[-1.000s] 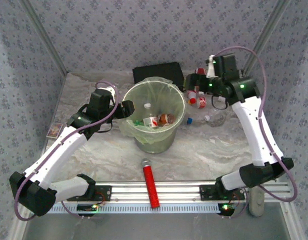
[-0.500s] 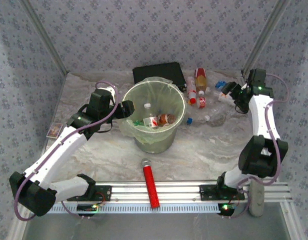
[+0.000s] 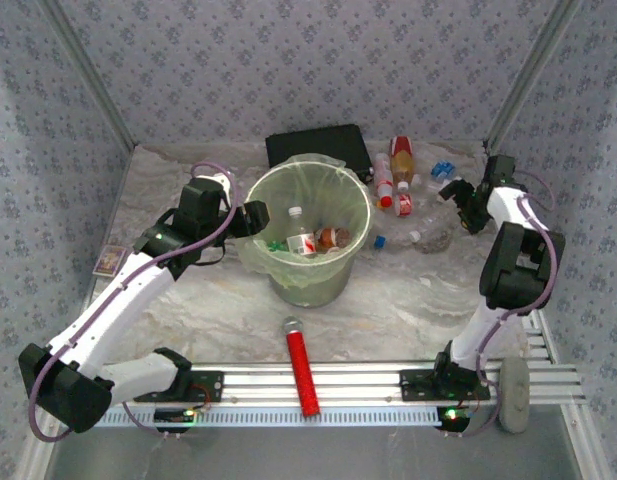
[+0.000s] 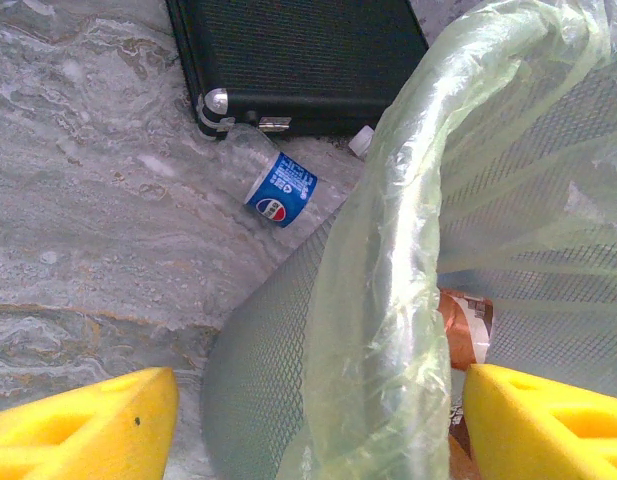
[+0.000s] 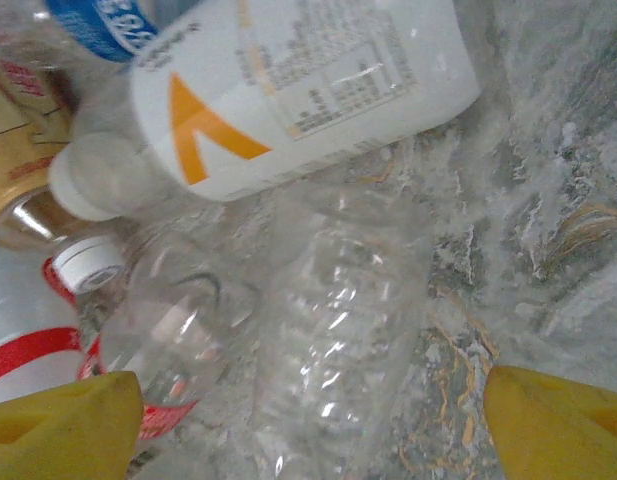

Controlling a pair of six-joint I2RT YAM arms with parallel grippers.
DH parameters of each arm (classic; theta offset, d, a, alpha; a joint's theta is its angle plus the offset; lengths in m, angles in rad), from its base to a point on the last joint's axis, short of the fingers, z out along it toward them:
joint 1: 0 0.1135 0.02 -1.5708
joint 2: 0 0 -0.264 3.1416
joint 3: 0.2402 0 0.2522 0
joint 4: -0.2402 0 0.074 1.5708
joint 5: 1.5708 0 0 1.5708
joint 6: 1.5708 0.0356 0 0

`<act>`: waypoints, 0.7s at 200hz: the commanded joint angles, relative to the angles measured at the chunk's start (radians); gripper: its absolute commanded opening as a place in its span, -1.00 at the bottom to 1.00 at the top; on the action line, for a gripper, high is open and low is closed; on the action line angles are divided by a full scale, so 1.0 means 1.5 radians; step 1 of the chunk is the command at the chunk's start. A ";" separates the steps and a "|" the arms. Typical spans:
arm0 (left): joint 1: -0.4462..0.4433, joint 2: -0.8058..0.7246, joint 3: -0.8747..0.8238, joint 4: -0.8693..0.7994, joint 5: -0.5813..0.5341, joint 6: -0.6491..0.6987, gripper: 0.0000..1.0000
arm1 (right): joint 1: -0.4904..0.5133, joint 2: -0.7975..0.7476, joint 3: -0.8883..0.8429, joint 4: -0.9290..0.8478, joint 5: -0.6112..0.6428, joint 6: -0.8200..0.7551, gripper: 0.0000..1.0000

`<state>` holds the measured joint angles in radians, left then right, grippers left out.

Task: Put the plastic bottles in the bin

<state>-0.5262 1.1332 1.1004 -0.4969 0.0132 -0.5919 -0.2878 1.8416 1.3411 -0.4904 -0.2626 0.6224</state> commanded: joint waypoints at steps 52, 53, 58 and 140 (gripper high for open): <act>0.007 0.003 -0.002 -0.010 -0.001 0.005 0.50 | -0.005 0.066 -0.007 0.060 -0.005 0.039 0.77; 0.007 0.003 -0.001 -0.010 -0.001 0.005 0.50 | -0.005 0.067 -0.008 0.061 -0.004 0.039 0.77; 0.007 0.003 -0.002 -0.010 -0.001 0.005 0.50 | -0.004 0.070 -0.009 0.064 -0.003 0.041 0.76; 0.008 -0.002 -0.003 -0.015 -0.005 0.006 0.50 | 0.001 0.095 -0.015 0.081 0.012 0.054 0.53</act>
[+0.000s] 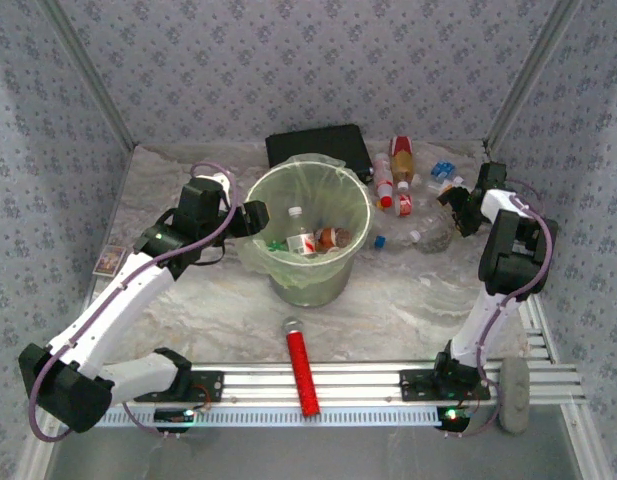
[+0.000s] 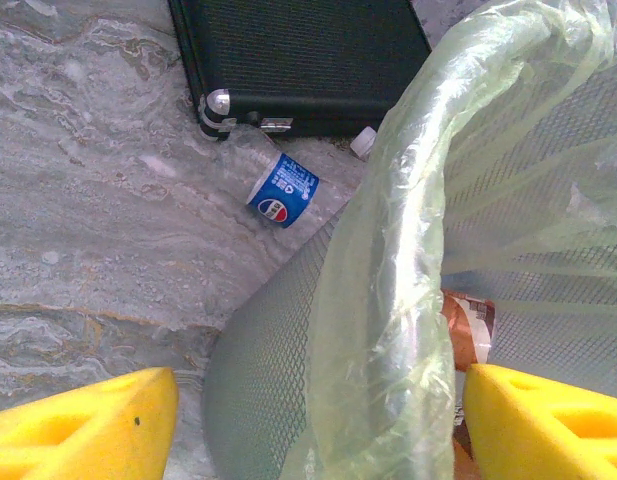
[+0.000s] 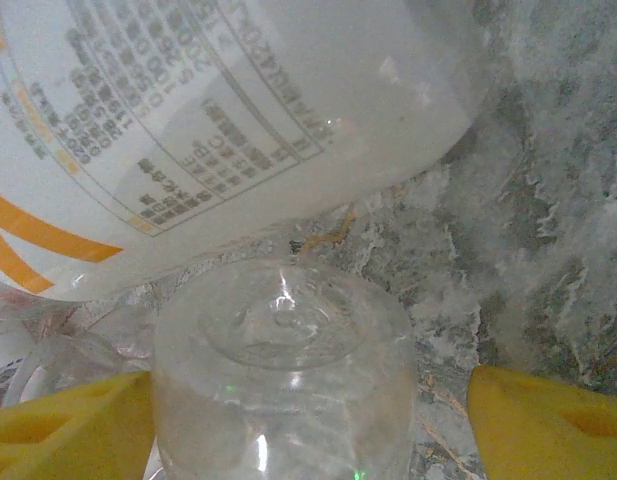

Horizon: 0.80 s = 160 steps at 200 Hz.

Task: Put the plastic bottles in the bin

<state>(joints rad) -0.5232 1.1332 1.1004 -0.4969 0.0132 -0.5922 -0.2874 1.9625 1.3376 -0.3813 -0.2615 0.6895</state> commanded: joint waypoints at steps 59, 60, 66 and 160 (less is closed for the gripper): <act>0.006 -0.002 -0.005 -0.014 -0.004 0.005 0.50 | -0.004 -0.009 -0.032 0.014 0.014 0.007 0.27; 0.006 -0.002 -0.005 -0.014 -0.004 0.005 0.50 | -0.004 -0.009 -0.032 0.014 0.014 0.007 0.27; 0.007 -0.003 -0.005 -0.015 -0.004 0.005 0.50 | -0.005 -0.014 -0.034 0.014 0.014 0.007 0.26; 0.007 -0.009 -0.004 -0.016 -0.004 0.007 0.50 | -0.015 -0.114 -0.056 -0.025 -0.009 -0.033 0.15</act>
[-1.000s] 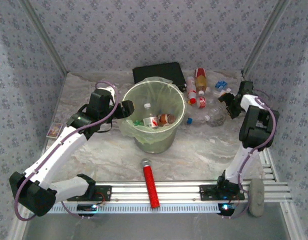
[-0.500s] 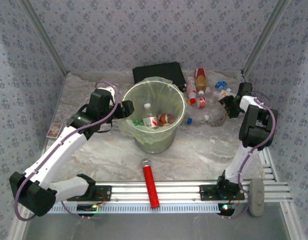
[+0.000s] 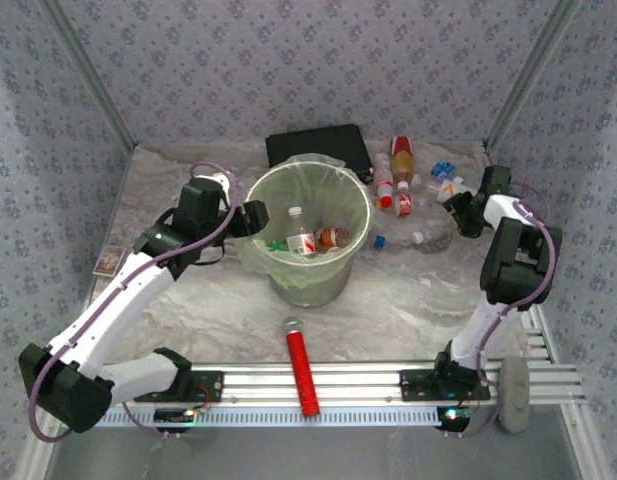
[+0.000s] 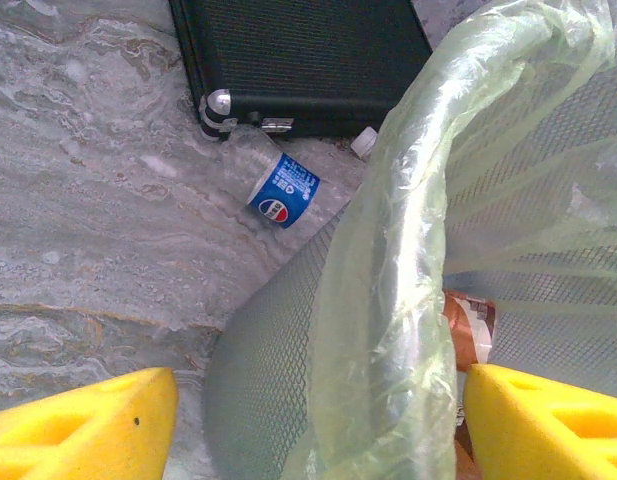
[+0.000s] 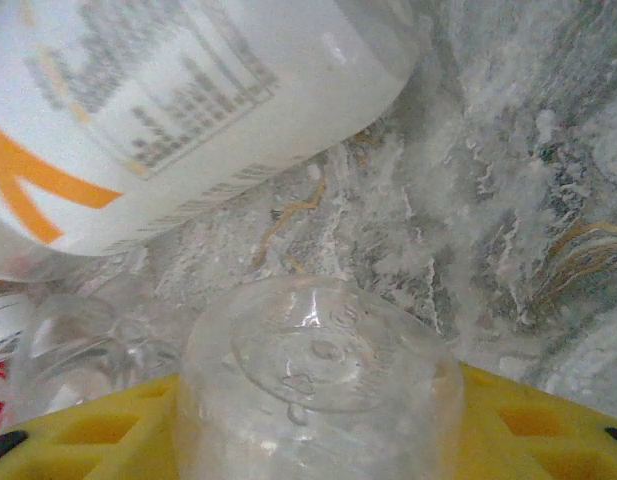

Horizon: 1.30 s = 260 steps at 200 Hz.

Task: Put the plastic bottles in the bin

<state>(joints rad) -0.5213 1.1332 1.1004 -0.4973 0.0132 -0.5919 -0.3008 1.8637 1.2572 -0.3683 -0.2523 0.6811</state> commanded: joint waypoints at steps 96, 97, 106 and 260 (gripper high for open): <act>0.007 0.000 0.002 -0.010 0.008 0.006 0.50 | 0.037 -0.236 0.143 -0.230 -0.092 -0.147 0.13; 0.006 0.000 0.001 -0.010 0.008 0.006 0.50 | 0.038 -0.238 0.145 -0.232 -0.093 -0.147 0.13; 0.006 0.000 0.001 -0.009 0.008 0.005 0.50 | 0.050 -0.251 0.164 -0.242 -0.096 -0.150 0.13; 0.005 0.001 0.007 -0.011 0.013 0.004 0.50 | 0.469 -0.215 0.519 -0.365 -0.122 -0.297 -0.03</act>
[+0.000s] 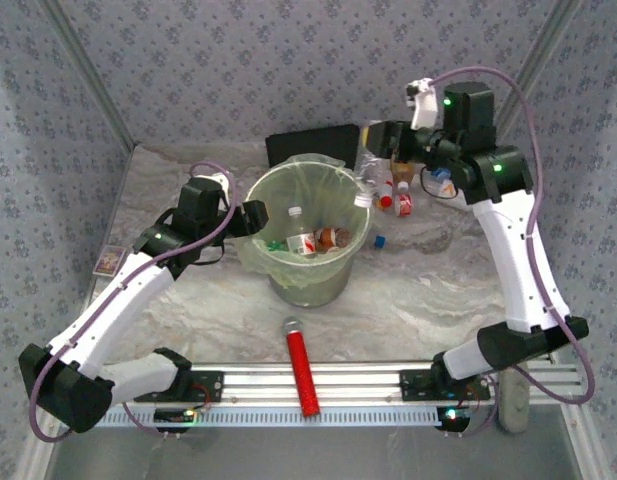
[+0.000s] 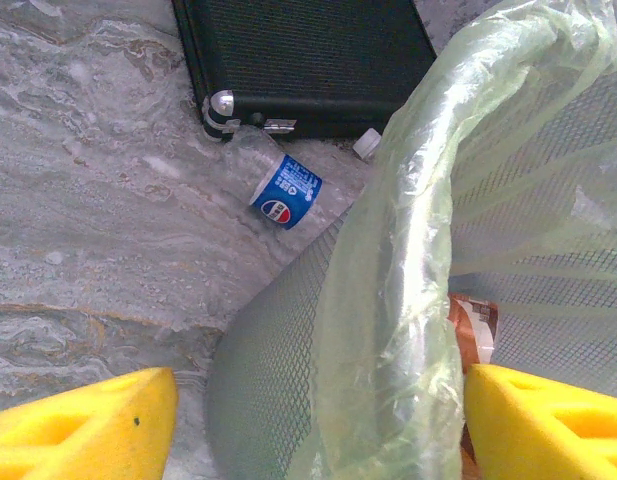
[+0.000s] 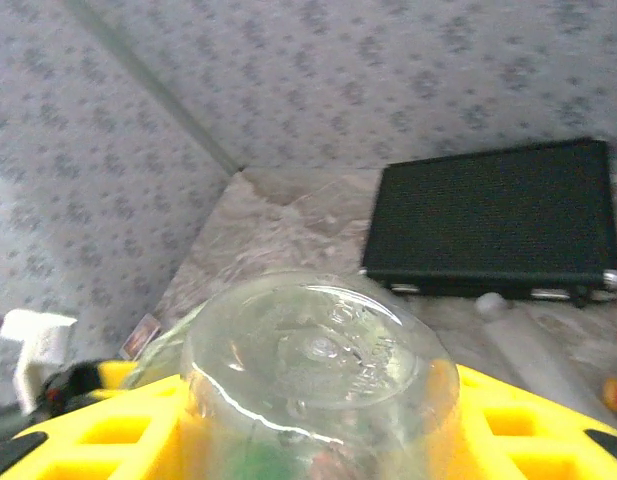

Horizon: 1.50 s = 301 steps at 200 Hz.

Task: Put the plastic bottles in the bin

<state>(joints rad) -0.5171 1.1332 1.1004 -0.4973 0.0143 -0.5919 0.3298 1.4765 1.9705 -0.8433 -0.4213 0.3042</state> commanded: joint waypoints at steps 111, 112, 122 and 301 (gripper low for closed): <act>0.001 0.002 0.008 -0.011 0.011 0.006 0.50 | 0.243 0.227 0.058 -0.136 0.115 -0.118 -0.03; 0.001 0.002 0.007 -0.011 0.011 0.006 0.50 | 0.244 0.228 0.057 -0.135 0.115 -0.119 -0.03; 0.002 0.002 0.007 -0.010 0.011 0.006 0.50 | 0.245 0.236 0.040 -0.125 0.120 -0.117 -0.03; 0.002 0.008 0.010 -0.009 0.012 0.008 0.50 | 0.268 0.295 -0.146 0.006 0.099 -0.023 0.49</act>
<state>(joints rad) -0.5171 1.1351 1.1004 -0.4965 0.0189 -0.5919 0.7273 1.9144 1.7779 -0.8383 -0.2691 0.2420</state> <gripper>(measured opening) 0.752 0.717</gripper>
